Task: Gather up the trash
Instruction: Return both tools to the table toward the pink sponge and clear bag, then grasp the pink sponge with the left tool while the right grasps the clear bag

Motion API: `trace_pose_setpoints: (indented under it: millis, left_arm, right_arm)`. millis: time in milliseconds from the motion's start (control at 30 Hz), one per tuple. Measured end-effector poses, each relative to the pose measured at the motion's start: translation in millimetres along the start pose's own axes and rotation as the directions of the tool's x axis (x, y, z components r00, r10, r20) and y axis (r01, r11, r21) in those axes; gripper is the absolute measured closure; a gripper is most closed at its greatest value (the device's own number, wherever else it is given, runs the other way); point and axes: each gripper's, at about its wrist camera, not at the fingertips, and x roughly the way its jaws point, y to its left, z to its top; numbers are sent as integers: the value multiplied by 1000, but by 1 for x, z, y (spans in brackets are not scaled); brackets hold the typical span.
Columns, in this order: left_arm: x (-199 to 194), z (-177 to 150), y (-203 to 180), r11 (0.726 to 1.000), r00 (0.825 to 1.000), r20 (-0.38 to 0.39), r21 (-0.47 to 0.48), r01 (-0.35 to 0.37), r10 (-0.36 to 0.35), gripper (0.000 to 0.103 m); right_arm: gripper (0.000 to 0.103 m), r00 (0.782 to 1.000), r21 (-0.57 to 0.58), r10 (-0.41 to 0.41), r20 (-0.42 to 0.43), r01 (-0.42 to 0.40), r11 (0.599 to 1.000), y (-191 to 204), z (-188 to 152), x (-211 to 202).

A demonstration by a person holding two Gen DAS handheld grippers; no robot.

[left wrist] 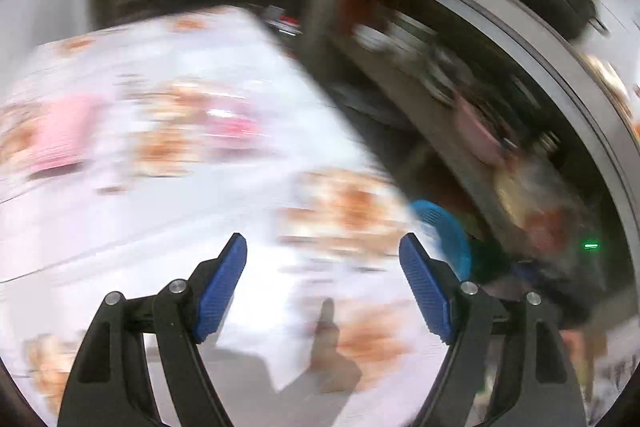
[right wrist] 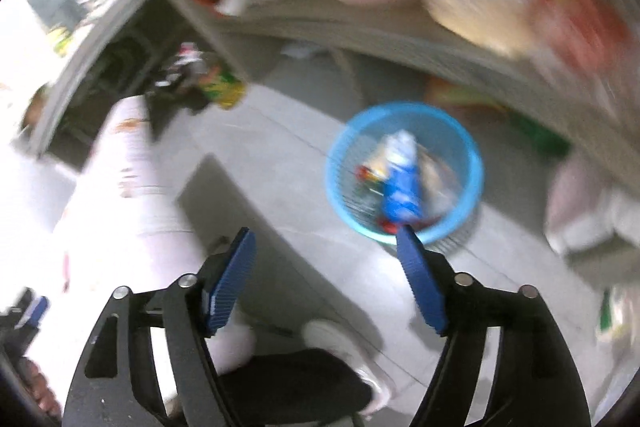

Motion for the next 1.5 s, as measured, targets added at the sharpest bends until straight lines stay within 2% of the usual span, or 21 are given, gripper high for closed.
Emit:
trace_pose_setpoints:
  millis: [133,233,367,533,600,767,933,967,1000,1033,1067,1133,1267,1300,1500]
  left_arm:
    - [-22,9,76,984,987,39,-95,-149,153,23]
    - [-29,23,124,967,978,54,-168,-192,203,18]
    - [-21,41,158,953,967,56,-190,-234,248,11]
    - [6,70,182,947,954,36,-144,-289,297,7]
    - [22,80,190,949,955,14,-122,-291,295,6]
    - [61,101,204,938,940,-62,-78,-339,335,6]
    - [83,107,212,920,920,-104,-67,-387,379,7]
    - [86,107,215,917,918,-110,-77,-391,382,14]
    - [86,105,216,914,915,-113,-83,-397,387,19]
    - [86,103,215,913,914,-108,-86,-400,390,19]
    - [85,102,214,912,914,-103,-86,-402,393,20]
    - [82,95,208,915,915,-99,-70,-398,390,21]
    - [74,77,191,920,918,-100,-37,-389,384,22]
    - [69,69,186,923,920,-102,-35,-383,378,22]
    - [39,12,148,941,936,-106,5,-338,336,22]
  right_arm:
    - [24,994,-151,114,3,-112,982,77,17,-8]
    - [19,977,-267,209,-42,-212,940,136,23,0]
    - [16,952,-368,263,-156,-303,879,214,20,25]
    - [13,923,-484,257,-287,-371,792,306,11,70]
    - [12,916,-508,240,-322,-381,772,336,8,87]
    - [9,937,-620,136,-321,-317,718,392,-2,128]
    - [9,937,-676,48,-345,-283,680,417,-13,164]
    - [11,939,-679,38,-342,-275,681,419,-13,168]
    - [20,938,-681,33,-344,-274,679,421,-15,170]
    - [26,937,-684,27,-349,-274,676,421,-16,171]
    - [27,940,-691,19,-341,-264,673,421,-18,171]
    - [36,942,-697,18,-336,-261,668,416,-19,164]
    - [46,942,-707,11,-335,-260,658,410,-24,157]
    - [51,940,-707,12,-342,-265,656,407,-26,155]
    - [52,931,-721,13,-364,-290,629,369,-52,123]
